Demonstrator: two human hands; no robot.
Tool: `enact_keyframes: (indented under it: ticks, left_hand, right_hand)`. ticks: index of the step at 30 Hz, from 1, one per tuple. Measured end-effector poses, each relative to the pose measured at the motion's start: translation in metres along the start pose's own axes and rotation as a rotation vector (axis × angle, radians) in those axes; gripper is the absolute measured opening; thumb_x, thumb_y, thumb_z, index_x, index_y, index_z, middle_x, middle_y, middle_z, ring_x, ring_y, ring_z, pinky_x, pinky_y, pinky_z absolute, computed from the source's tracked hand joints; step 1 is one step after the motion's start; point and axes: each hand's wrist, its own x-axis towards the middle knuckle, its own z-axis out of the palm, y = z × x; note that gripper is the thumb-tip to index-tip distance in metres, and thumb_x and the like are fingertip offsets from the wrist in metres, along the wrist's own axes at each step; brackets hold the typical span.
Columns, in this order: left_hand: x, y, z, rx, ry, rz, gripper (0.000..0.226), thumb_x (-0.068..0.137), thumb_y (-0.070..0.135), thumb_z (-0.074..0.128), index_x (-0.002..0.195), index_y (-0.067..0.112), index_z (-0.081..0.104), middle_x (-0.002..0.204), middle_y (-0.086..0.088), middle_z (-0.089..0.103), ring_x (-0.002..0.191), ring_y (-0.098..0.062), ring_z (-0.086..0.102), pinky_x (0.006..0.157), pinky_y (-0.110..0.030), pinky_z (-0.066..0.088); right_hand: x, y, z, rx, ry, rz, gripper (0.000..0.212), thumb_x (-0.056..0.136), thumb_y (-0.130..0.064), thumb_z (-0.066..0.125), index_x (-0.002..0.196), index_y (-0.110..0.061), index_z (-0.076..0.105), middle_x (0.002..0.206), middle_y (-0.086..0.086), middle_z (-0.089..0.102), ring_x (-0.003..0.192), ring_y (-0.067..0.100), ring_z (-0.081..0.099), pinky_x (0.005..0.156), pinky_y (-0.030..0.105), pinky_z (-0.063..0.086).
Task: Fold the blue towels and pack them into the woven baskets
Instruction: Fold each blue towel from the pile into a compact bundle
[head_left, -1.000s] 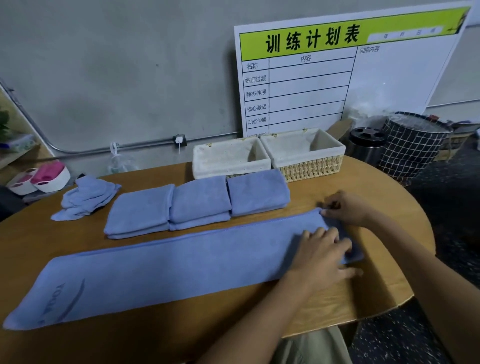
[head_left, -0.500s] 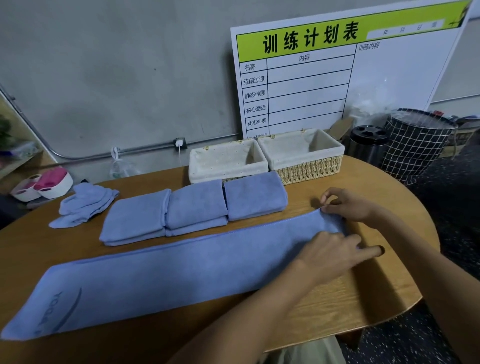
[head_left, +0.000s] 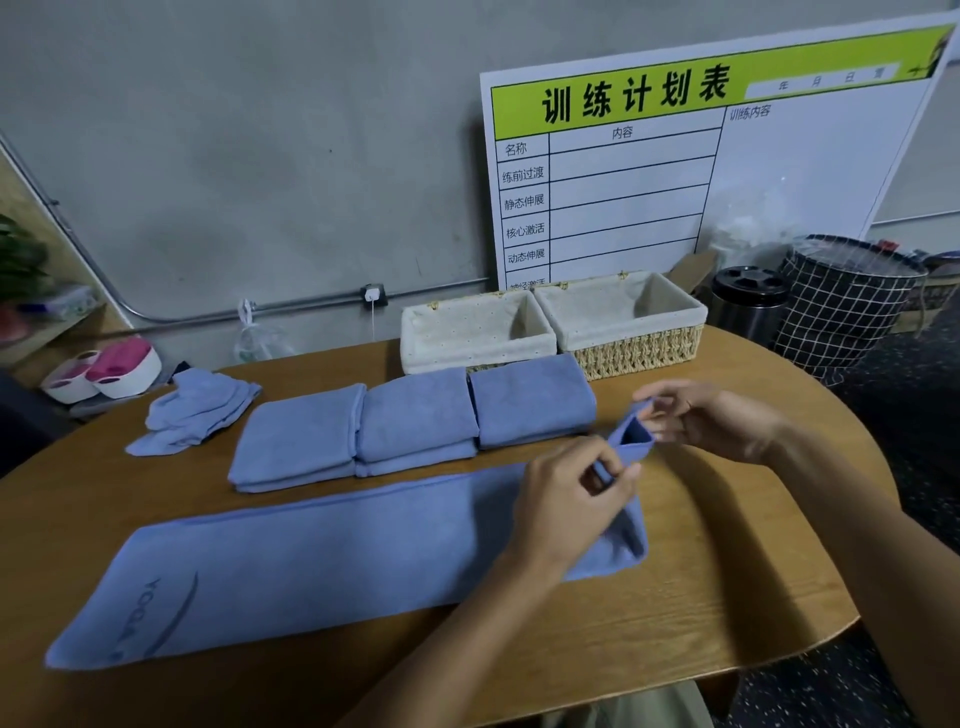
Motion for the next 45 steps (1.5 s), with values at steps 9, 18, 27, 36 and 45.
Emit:
enact_keyframes:
  ticks: [9, 18, 27, 36, 45]
  left_hand:
    - [-0.020, -0.010, -0.111, -0.062, 0.096, -0.043, 0.023, 0.094, 0.007, 0.062, 0.095, 0.030, 0.060, 0.067, 0.009, 0.053, 0.056, -0.013, 0.049, 0.053, -0.035, 0.043]
    - [-0.058, -0.035, -0.213, -0.036, 0.205, -0.105, 0.022, 0.098, 0.025, 0.050, 0.102, 0.021, 0.071, 0.056, 0.004, 0.058, 0.052, -0.007, 0.058, 0.056, -0.015, 0.040]
    - [-0.088, -0.073, -0.252, 0.002, 0.318, -0.432, 0.041, 0.085, 0.040, 0.075, 0.111, 0.045, 0.043, 0.087, 0.006, 0.068, 0.073, -0.010, 0.067, 0.063, -0.026, 0.053]
    - [-0.109, -0.066, -0.322, 0.143, 0.468, -0.383, 0.020, 0.099, 0.016, 0.061, 0.102, 0.035, 0.055, 0.055, -0.004, 0.062, 0.043, -0.016, 0.059, 0.047, -0.031, 0.048]
    - [-0.148, -0.106, -0.392, 0.517, 0.589, -0.476, 0.013, 0.094, 0.028, 0.057, 0.106, 0.035, 0.057, 0.055, 0.005, 0.054, 0.042, -0.012, 0.044, 0.042, -0.024, 0.030]
  right_hand:
    - [0.042, -0.039, 0.111, -0.541, -0.104, -0.325, 0.013, 0.079, -0.019, 0.076, 0.090, -0.012, 0.075, 0.083, 0.011, 0.066, 0.080, 0.012, 0.061, 0.073, 0.022, 0.048]
    - [0.096, -0.032, 0.241, -0.544, -0.254, -0.436, 0.013, 0.094, -0.017, 0.063, 0.092, -0.004, 0.063, 0.075, -0.006, 0.057, 0.072, 0.004, 0.051, 0.070, 0.015, 0.042]
    - [0.144, 0.000, 0.334, -0.642, -0.209, -0.527, 0.006, 0.096, -0.012, 0.065, 0.091, -0.013, 0.068, 0.078, -0.018, 0.063, 0.073, -0.005, 0.052, 0.071, 0.010, 0.041]
    - [0.161, 0.018, 0.403, -0.624, -0.242, -0.571, 0.007, 0.095, -0.013, 0.066, 0.094, -0.010, 0.072, 0.092, -0.011, 0.070, 0.085, -0.005, 0.059, 0.081, 0.010, 0.041]
    - [0.191, 0.054, 0.504, -0.602, -0.218, -0.641, 0.018, 0.088, -0.020, 0.075, 0.102, -0.011, 0.070, 0.091, -0.001, 0.069, 0.077, 0.005, 0.059, 0.077, 0.024, 0.047]
